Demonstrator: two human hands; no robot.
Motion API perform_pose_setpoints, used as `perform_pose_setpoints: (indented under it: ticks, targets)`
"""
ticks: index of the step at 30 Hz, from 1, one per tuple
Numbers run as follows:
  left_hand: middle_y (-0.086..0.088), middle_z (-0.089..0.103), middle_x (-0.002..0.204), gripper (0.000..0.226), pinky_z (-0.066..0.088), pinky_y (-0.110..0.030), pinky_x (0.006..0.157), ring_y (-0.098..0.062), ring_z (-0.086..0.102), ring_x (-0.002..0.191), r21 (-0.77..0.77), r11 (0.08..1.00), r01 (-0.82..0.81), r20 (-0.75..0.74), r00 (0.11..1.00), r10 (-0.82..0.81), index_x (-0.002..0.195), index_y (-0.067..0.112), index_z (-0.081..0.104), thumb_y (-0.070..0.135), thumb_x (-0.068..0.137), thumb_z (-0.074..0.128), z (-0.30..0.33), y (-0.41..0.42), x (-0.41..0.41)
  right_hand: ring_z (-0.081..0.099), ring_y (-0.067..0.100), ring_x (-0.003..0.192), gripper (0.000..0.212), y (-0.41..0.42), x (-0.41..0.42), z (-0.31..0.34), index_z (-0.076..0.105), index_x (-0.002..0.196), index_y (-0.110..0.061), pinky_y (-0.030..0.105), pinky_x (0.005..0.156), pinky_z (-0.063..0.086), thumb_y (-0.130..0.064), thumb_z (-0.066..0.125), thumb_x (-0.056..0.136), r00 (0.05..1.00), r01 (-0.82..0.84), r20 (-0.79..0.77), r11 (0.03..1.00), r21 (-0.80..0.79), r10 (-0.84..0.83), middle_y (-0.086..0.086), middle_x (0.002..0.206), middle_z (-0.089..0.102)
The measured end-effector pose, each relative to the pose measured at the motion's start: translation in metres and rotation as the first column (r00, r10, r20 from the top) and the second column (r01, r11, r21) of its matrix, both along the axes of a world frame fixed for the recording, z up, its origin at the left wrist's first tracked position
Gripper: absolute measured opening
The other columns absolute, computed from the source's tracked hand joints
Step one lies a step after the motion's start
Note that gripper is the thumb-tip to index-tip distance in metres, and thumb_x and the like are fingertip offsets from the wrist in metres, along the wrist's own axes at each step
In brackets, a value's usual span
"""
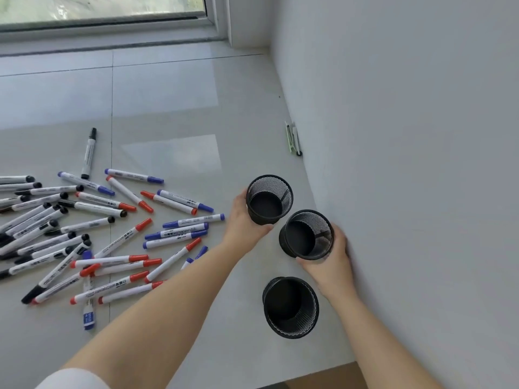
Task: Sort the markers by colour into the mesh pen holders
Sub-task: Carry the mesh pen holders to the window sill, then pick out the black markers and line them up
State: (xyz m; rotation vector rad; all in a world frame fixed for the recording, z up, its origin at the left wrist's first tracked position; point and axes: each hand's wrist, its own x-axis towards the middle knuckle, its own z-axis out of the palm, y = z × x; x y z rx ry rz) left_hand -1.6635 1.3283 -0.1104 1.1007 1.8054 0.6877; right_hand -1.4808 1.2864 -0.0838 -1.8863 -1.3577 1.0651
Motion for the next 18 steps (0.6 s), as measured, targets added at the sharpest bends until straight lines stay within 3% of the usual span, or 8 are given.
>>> perform_pose_setpoints:
  ticks: [2,4,6,8,10,13,18]
  targets:
    - [-0.003,0.032,0.143,0.093,0.030,-0.027,0.107,-0.015,0.035,0.130,-0.060,0.997,0.052,-0.054,0.997,-0.055,0.144,0.015,0.018,0.020,0.072,0.076,0.010,-0.012,-0.008,0.056,0.012,0.102,0.069,-0.001,-0.001,0.015,0.046,0.103,-0.051,0.023,0.087,0.045,-0.007,0.077,0.059,0.993,-0.077,0.099,0.996,0.051,0.072,-0.026,0.105,0.057]
    - [-0.001,0.034,0.142,0.087,0.037,-0.030,0.103,-0.012,0.042,0.122,-0.138,0.989,0.046,-0.032,0.998,-0.051,0.145,0.015,0.017,0.022,0.078,0.072,0.026,-0.028,-0.020,0.046,0.020,0.119,0.067,-0.006,-0.004,0.033,0.047,0.123,-0.029,0.031,0.099,0.040,-0.004,0.070,0.066,0.950,-0.167,0.272,0.985,0.035,0.152,-0.005,0.126,0.052]
    - [0.002,0.045,0.134,0.075,0.046,-0.030,0.091,-0.008,0.050,0.108,-0.199,0.979,0.034,0.055,0.998,-0.024,0.142,0.018,0.026,0.025,0.081,0.069,0.045,-0.046,-0.035,0.031,0.027,0.132,0.070,-0.012,-0.010,0.050,0.039,0.136,-0.013,0.034,0.103,0.032,-0.001,0.063,0.072,0.862,-0.205,0.465,0.978,-0.046,0.203,0.011,0.142,0.036]
    - [0.005,0.054,0.124,0.060,0.048,-0.022,0.076,-0.007,0.054,0.100,-0.213,0.974,0.079,0.071,0.995,-0.065,0.136,0.022,0.037,0.027,0.084,0.065,0.064,-0.065,-0.056,0.025,0.032,0.133,0.065,-0.017,-0.024,0.067,0.038,0.136,-0.011,0.037,0.102,0.033,-0.001,0.060,0.076,0.806,-0.222,0.545,0.972,-0.083,0.230,0.015,0.146,0.028]
    - [0.009,0.058,0.115,0.049,0.045,-0.017,0.073,-0.005,0.056,0.097,-0.183,0.976,0.115,0.026,0.993,-0.112,0.131,0.024,0.043,0.029,0.085,0.062,0.081,-0.086,-0.081,0.028,0.034,0.129,0.058,-0.020,-0.048,0.083,0.043,0.131,-0.007,0.039,0.103,0.031,-0.003,0.061,0.077,0.791,-0.280,0.556,0.959,-0.043,0.255,0.017,0.142,0.033]
    - [0.013,0.060,0.106,0.038,0.047,-0.020,0.080,-0.003,0.058,0.095,-0.140,0.986,0.087,-0.033,0.995,-0.092,0.123,0.026,0.051,0.029,0.086,0.060,0.096,-0.118,-0.128,0.035,0.032,0.125,0.050,-0.032,-0.098,0.093,0.050,0.125,-0.004,0.034,0.106,0.024,-0.007,0.063,0.077,0.782,-0.398,0.514,0.917,-0.021,0.352,0.015,0.131,0.045]
    - [0.012,0.062,0.099,0.025,0.046,-0.019,0.080,-0.005,0.060,0.094,-0.102,0.995,-0.013,-0.073,0.997,0.006,0.113,0.024,0.058,0.021,0.089,0.057,0.101,-0.175,-0.223,0.042,0.024,0.117,0.045,-0.069,-0.202,0.091,0.049,0.125,-0.007,0.029,0.099,0.032,-0.020,0.062,0.083,0.822,-0.456,0.376,0.890,-0.017,0.428,0.008,0.122,0.050]
